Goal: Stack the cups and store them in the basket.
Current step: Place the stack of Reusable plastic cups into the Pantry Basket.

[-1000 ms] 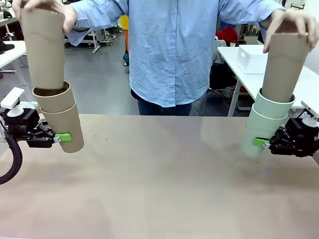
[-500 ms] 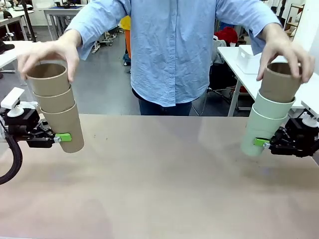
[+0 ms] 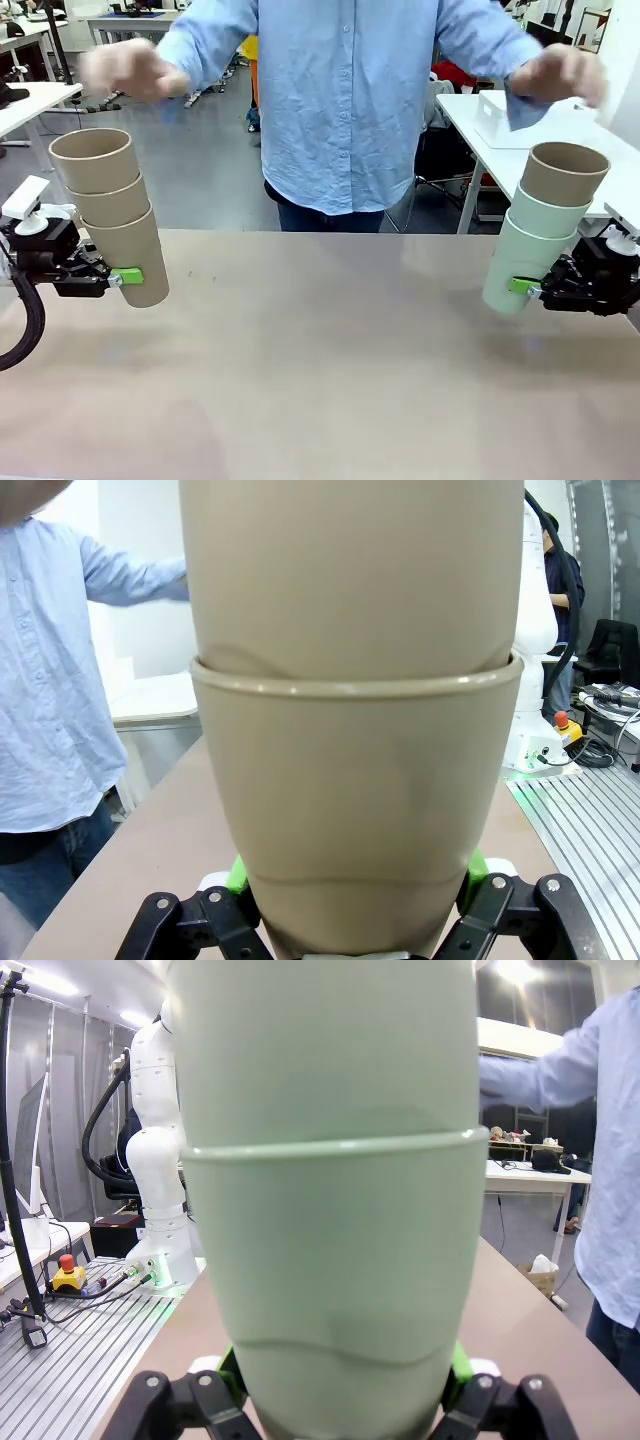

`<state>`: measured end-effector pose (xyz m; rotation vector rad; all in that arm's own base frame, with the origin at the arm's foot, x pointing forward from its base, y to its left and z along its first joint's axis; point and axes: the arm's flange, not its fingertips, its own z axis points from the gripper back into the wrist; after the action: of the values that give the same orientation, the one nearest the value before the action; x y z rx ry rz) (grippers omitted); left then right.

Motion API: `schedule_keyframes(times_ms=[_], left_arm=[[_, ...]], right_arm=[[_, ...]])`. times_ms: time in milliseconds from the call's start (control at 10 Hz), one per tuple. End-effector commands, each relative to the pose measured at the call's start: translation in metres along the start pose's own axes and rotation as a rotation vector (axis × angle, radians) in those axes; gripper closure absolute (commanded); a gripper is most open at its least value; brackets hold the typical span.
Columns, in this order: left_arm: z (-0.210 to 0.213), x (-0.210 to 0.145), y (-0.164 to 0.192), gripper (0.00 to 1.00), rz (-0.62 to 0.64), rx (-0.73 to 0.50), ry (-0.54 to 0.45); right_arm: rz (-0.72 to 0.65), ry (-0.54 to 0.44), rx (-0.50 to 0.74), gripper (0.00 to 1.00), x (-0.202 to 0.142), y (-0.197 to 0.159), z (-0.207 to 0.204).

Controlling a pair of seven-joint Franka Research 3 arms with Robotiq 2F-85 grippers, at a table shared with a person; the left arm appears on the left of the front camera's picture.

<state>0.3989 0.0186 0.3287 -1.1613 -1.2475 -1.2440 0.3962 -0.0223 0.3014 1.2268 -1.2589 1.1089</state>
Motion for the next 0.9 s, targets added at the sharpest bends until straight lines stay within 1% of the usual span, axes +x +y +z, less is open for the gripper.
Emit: schedule_keyframes(times_ms=[0, 800], left_arm=[[-0.0005, 0.0044, 0.0006, 0.15, -0.007, -0.007, -0.009], [-0.0005, 0.0044, 0.0006, 0.15, -0.007, -0.007, -0.009]], right_arm=[[0.012, -0.007, -0.004, 0.16, 0.0046, -0.0018, 0.0007], [0.012, -0.007, -0.004, 0.16, 0.0046, -0.0018, 0.0007]])
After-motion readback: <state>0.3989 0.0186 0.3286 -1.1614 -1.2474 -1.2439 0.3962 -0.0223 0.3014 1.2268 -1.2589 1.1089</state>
